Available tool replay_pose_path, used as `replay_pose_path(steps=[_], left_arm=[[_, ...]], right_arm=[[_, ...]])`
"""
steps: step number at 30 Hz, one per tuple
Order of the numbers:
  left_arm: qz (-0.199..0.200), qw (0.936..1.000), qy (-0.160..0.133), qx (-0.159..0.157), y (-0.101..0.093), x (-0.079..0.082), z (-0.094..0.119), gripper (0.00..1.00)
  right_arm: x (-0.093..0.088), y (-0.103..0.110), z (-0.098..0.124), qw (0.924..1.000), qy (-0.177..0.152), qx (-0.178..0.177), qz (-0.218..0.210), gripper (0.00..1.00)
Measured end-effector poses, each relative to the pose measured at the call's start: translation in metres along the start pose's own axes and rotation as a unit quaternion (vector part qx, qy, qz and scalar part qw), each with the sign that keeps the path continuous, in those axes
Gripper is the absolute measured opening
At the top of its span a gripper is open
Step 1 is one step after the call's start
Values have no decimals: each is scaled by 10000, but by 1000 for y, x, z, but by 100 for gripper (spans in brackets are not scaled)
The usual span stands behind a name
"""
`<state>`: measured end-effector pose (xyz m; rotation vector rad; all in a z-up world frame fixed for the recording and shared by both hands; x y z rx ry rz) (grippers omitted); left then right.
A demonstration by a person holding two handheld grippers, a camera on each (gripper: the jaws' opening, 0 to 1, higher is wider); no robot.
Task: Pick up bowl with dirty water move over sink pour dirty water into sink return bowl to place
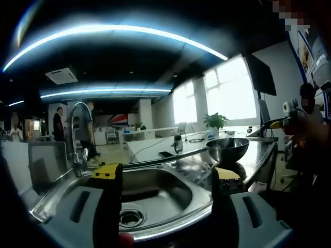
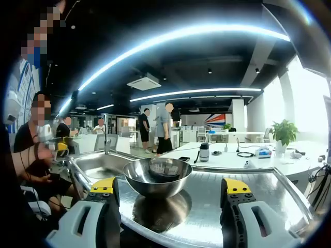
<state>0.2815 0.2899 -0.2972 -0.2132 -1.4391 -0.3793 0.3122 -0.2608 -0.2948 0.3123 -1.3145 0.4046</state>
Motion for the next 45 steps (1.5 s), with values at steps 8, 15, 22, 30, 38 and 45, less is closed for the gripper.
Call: replay_pose_path(steps=[8, 15, 22, 30, 38, 45], left_arm=[[120, 9999, -110, 40, 3, 2, 4, 69], [112, 9999, -82, 53, 5, 2, 4, 68], [82, 9999, -83, 43, 4, 2, 4, 68], [19, 10000, -47, 63, 3, 2, 5, 66], [-146, 9999, -53, 76, -2, 5, 3, 63], [-227, 9996, -110, 86, -3, 9, 3, 62]], right_arm=[[2, -1, 2, 10000, -44, -18, 7, 73], [1, -1, 0, 10000, -33, 8, -16, 73], [3, 0, -1, 10000, -62, 44, 13, 73], [5, 0, 1, 9998, -138, 47, 97, 73], [6, -1, 0, 9997, -119, 74, 180, 73], [11, -2, -6, 9994, -228, 159, 211, 69]])
Point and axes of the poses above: the point that each gripper's makers call its tool centre point, and the gripper's own axes: z roughly backward along the fingers, y roughly to its left, x roughly out of its top, the point moved 8 cm from there along z, roughly backward along the fingers, and after that the axes turned 12 degrees about y, right-handed, at the moved point
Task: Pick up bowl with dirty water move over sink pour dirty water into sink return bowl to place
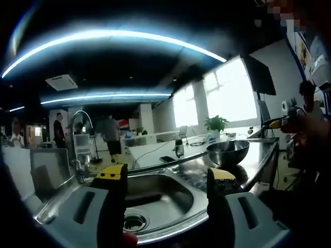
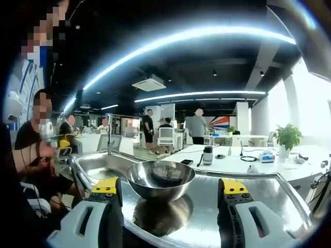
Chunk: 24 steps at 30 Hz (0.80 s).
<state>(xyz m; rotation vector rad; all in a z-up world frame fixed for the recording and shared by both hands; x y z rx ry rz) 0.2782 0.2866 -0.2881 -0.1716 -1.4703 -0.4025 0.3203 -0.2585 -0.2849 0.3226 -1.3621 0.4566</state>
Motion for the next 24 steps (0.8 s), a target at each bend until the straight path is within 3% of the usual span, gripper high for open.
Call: replay_pose_path(steps=[2, 3, 4, 11, 16, 19, 24], left_arm=[[-65, 9999, 80, 55, 0, -2, -1, 61], [-57, 9999, 79, 57, 0, -3, -1, 61], [-4, 10000, 69, 39, 0, -3, -1, 61], [107, 9999, 0, -16, -4, -3, -1, 60], [109, 9999, 10, -42, -8, -5, -3, 59], [110, 9999, 26, -86, -12, -7, -5, 59], [95, 9999, 52, -115, -12, -10, -6, 59]], right_arm=[[6, -3, 1, 9995, -257, -84, -180, 68], [5, -1, 0, 9987, -117, 149, -476, 66], [5, -4, -1, 9981, -71, 116, -599, 66], [5, -8, -17, 9988, 106, 85, -473, 63], [6, -13, -29, 9960, 384, 92, -796, 53], [3, -14, -40, 9950, 655, 144, -733, 52], [8, -19, -53, 9904, 816, 238, -1090, 50]])
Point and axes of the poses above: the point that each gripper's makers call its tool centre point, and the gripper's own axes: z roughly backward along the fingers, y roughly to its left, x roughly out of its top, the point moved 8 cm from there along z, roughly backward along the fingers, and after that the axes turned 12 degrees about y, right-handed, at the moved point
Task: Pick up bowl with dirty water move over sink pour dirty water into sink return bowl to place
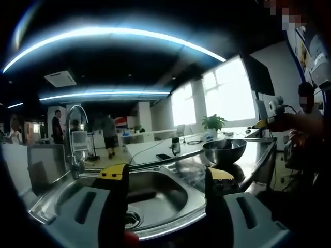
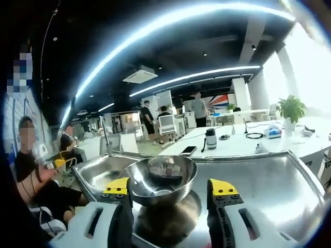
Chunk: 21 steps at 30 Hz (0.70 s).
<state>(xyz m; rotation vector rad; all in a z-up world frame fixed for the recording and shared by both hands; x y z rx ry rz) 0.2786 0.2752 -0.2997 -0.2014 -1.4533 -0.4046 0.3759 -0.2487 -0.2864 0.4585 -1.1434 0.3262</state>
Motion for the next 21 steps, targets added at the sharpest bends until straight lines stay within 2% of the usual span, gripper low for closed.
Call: replay_pose_path(steps=[4, 11, 16, 21], left_arm=[[11, 10000, 41, -5, 1, -3, -1, 59], [46, 10000, -6, 0, 0, -3, -1, 58], [43, 10000, -27, 1, -3, -4, 0, 58], [26, 10000, -25, 27, -1, -4, 3, 58]], right_arm=[[9, -5, -9, 9997, 180, -131, 51, 44], [16, -10, -29, 9988, 480, -125, 29, 45], [21, -18, -36, 9986, 490, -159, -155, 43], [26, -20, -38, 9983, 522, -197, -157, 41]])
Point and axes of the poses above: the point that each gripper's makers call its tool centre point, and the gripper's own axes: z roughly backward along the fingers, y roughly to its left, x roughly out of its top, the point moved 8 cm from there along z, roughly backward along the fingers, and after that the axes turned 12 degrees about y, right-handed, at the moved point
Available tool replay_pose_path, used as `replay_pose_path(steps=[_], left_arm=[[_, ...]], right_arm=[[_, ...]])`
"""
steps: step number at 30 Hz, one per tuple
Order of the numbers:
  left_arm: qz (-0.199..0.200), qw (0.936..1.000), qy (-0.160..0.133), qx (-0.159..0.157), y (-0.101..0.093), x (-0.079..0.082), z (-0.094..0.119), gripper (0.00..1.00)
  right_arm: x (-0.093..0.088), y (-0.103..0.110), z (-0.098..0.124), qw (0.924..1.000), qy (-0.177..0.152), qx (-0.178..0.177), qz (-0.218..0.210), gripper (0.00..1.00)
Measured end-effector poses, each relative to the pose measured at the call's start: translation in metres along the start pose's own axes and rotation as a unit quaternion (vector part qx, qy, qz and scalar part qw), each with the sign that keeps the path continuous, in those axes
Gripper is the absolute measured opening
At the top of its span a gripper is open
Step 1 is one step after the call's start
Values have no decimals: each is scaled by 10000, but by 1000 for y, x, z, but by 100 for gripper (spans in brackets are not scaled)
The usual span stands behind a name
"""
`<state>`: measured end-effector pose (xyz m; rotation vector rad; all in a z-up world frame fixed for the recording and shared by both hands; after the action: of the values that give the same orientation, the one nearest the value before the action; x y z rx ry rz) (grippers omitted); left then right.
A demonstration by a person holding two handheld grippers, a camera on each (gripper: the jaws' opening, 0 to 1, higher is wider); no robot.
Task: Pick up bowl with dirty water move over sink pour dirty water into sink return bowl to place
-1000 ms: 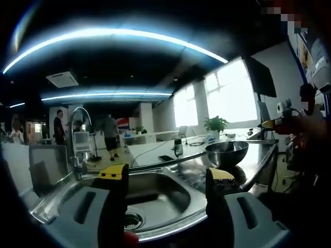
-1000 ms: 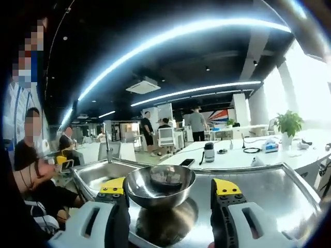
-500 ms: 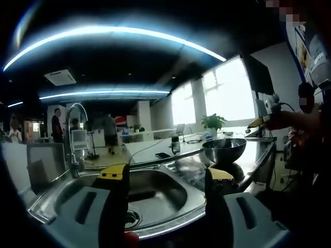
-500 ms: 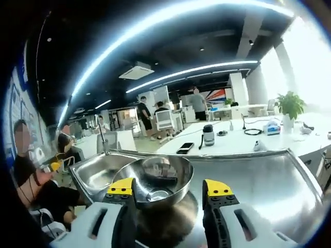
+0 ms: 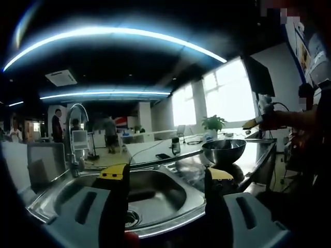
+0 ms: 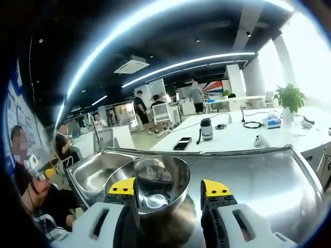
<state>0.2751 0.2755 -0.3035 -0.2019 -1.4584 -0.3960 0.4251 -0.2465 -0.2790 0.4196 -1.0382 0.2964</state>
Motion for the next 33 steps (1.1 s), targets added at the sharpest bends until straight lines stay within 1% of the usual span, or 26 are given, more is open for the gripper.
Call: replay_pose_path(steps=[8, 9, 10, 12, 14, 15, 18, 19, 20, 21, 22, 24, 25, 28, 30, 31, 33], left_arm=[[21, 10000, -21, -59, -1, 0, -1, 58], [19, 10000, -15, -63, -1, 0, -1, 58], [20, 10000, -20, -67, -1, 0, -2, 58], [40, 10000, -40, -77, 0, 1, -2, 58], [53, 10000, -39, -74, 0, 1, -2, 58], [49, 10000, -29, -78, 0, 0, -3, 58], [31, 9999, 8, -102, -2, 0, -3, 58], [19, 10000, 6, -97, -3, -1, -3, 58], [11, 10000, 11, -98, -3, -1, -3, 58], [11, 9999, 16, -99, -3, -1, -3, 58], [20, 9999, 22, -106, -3, -2, -3, 58], [13, 9999, 49, -122, -4, -5, -3, 58], [11, 9999, 59, -123, -4, -6, -3, 58], [26, 9999, 58, -110, -4, -8, -1, 58], [86, 9999, -26, -76, -4, -8, 1, 58], [127, 9999, -43, -72, -3, -8, 1, 58], [148, 9999, -23, -60, -3, -10, 2, 58]], right_arm=[[0, -5, -8, 9997, 187, -127, 34, 39], [-2, -4, -9, 9995, 267, -157, 43, 39], [-2, -5, -11, 9994, 296, -184, 25, 39], [-3, -8, -14, 9988, 420, -210, -149, 39], [-2, -9, -18, 9987, 428, -200, -191, 38], [-2, -9, -20, 9983, 504, -203, -203, 38], [-2, -5, -23, 9982, 555, -184, -166, 37], [-2, -5, -25, 9979, 604, -215, -94, 36], [0, -6, -25, 9984, 521, -214, -85, 34], [1, -8, -27, 9983, 483, -195, -246, 31], [1, -9, -29, 9978, 540, -153, -341, 29], [-1, -8, -35, 9971, 638, -110, -390, 29], [0, -8, -37, 9968, 731, -120, -311, 29], [2, -4, -41, 9963, 812, -238, -122, 29], [10, -8, -46, 9969, 742, -232, -144, 28], [9, -6, -48, 9961, 837, -229, -131, 28], [9, -6, -52, 9955, 903, -227, -174, 28]])
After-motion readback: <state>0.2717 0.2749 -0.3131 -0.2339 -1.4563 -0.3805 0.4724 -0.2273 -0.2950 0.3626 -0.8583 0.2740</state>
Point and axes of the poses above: the point that each gripper's makers call its tool centre point, and the gripper's own axes: z roughly backward along the fingers, y roughly to its left, x roughly out of its top, the point moved 8 cm from there along z, roughly backward along the fingers, and after that the axes turned 12 degrees about y, right-handed, at the moved point
